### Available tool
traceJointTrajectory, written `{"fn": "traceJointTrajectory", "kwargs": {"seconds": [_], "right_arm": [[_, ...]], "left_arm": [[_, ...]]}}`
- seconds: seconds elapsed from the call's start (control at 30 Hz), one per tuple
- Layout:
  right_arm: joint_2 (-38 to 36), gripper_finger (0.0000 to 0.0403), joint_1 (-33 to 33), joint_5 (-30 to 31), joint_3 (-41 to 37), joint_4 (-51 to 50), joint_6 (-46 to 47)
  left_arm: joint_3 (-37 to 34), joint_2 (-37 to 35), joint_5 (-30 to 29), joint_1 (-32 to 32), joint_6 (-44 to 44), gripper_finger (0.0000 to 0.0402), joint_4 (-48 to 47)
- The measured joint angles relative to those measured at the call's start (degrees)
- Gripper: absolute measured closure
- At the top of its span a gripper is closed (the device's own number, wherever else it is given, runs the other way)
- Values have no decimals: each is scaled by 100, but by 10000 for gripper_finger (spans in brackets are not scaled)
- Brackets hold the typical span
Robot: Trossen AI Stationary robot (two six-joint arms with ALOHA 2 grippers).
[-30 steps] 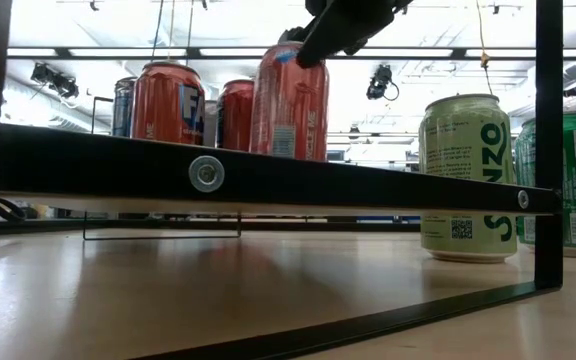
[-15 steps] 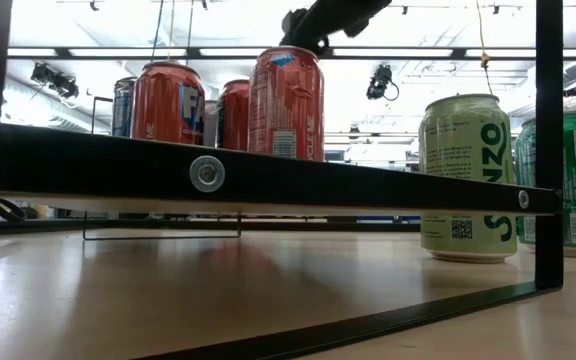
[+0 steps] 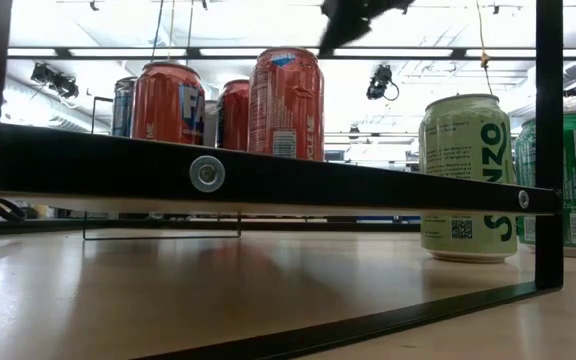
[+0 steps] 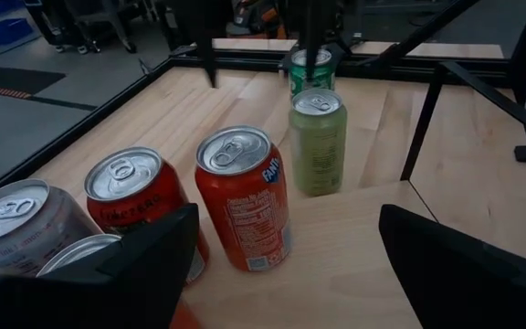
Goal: Place canned beverage on shelf
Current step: Put the green soda can on the shelf
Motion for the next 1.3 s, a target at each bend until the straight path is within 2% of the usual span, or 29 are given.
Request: {"fn": "traceJointTrajectory", "kwargs": {"seconds": [0.33,0.43,0.67,1.0,1.13,1.3], "right_arm": [[-46,50,306,171,-10,-1784,723],[-49,50,472,186,-119,-1972,905],[-62,50,996,1054,-170,-2076,1302],[-74,50,1305,1221,-170,-3399,2542],[-177,50,1344,1370,-396,-3526,2830],[-684,50,1329,1469,-908,-3414,3073]], "left_arm": [[0,0,4,-2,-73,51,0],[0,0,4,-2,-75,51,-9],[0,2,4,1,-75,51,-24],[0,2,4,0,-75,51,-29],[0,2,90,1,-74,51,-37],[0,2,146,18,-6,51,-48]]}}
